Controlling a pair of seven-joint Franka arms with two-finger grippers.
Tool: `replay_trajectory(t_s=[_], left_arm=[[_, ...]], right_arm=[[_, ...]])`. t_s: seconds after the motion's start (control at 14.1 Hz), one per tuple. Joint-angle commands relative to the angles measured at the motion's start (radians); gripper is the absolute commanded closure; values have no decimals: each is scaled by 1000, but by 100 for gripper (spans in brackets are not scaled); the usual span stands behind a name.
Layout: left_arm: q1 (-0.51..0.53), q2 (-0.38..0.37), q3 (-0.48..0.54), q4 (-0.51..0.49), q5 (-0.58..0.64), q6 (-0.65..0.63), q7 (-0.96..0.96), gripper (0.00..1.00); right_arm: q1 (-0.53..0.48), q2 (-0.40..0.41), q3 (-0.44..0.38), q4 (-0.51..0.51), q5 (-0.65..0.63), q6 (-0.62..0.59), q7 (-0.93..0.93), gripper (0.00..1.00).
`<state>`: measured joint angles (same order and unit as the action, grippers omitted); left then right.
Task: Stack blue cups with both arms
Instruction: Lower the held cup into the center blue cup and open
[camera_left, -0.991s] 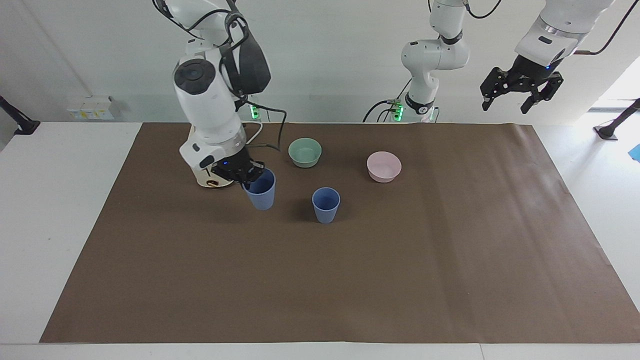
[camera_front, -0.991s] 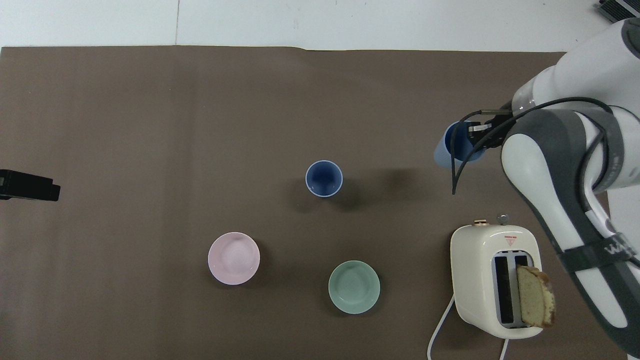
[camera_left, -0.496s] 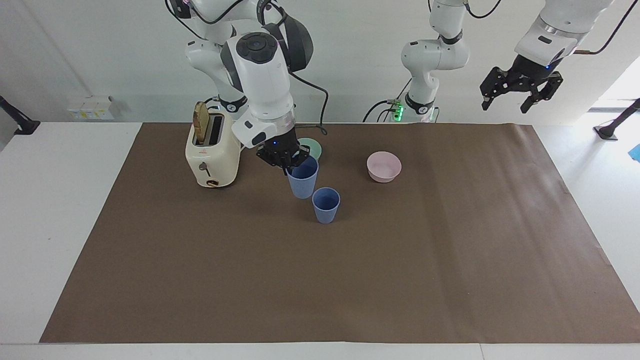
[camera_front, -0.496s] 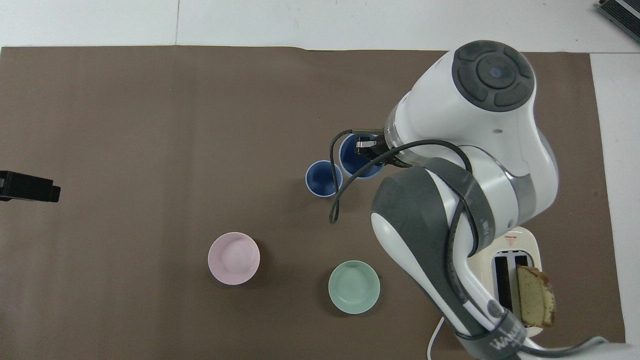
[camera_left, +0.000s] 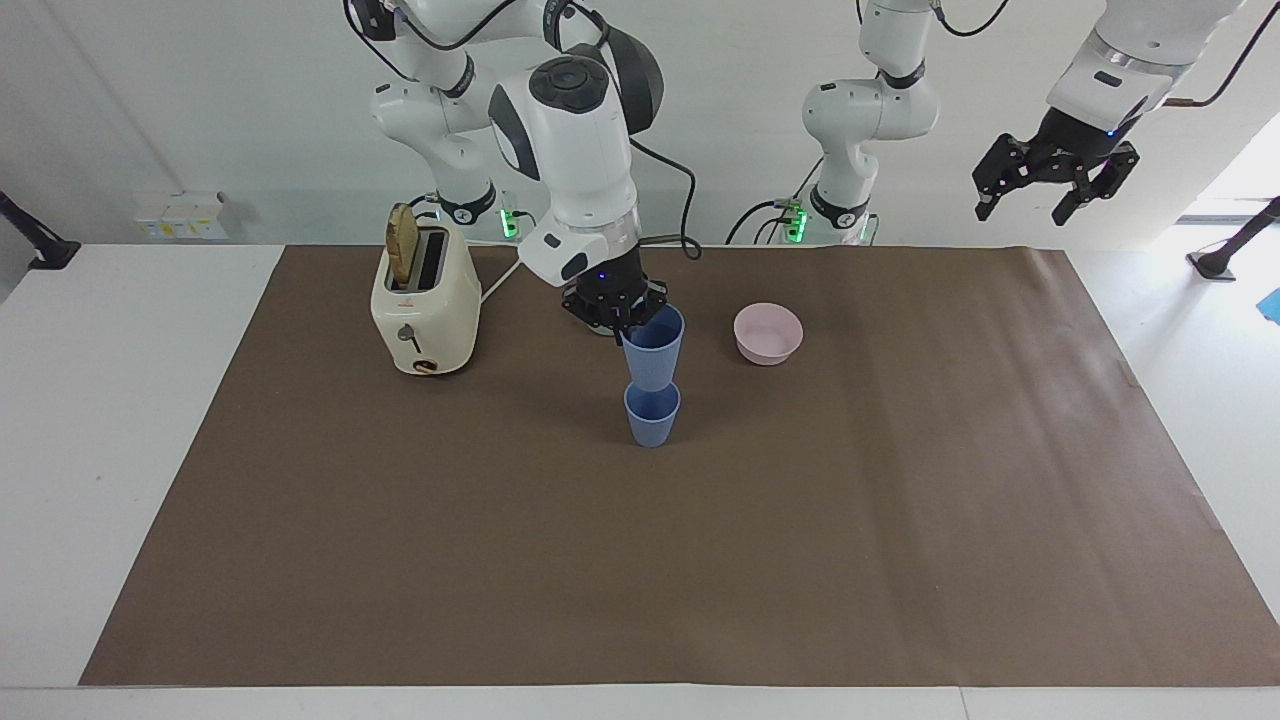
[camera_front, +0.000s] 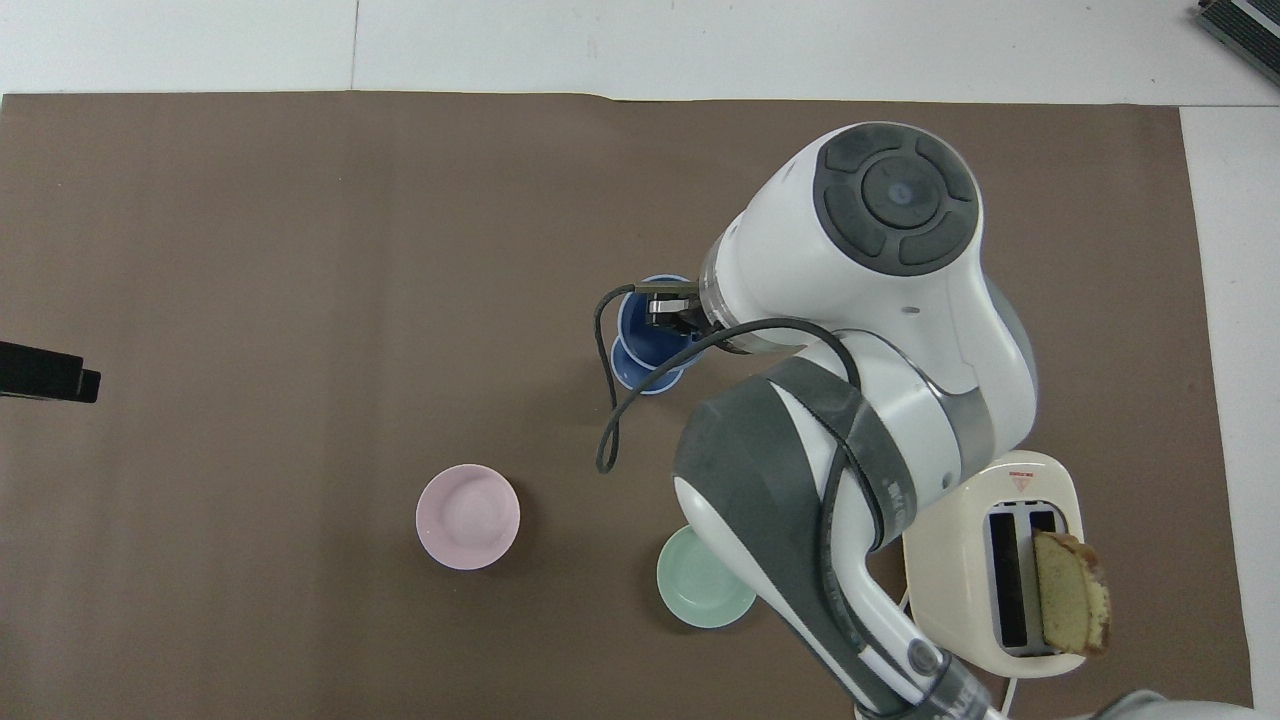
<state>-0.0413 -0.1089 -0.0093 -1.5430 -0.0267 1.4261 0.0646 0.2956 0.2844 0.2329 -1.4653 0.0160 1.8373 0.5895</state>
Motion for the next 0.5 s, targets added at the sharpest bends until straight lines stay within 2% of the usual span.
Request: replay_trajectory(t_s=[0.0, 0.42], left_arm=[[6, -28, -1, -31, -7, 1, -6, 0], [6, -28, -1, -31, -7, 1, -6, 0]], right_arm=[[8, 42, 6, -15, 12, 61, 18, 100], [-7, 44, 6, -70, 9, 74, 13, 100]])
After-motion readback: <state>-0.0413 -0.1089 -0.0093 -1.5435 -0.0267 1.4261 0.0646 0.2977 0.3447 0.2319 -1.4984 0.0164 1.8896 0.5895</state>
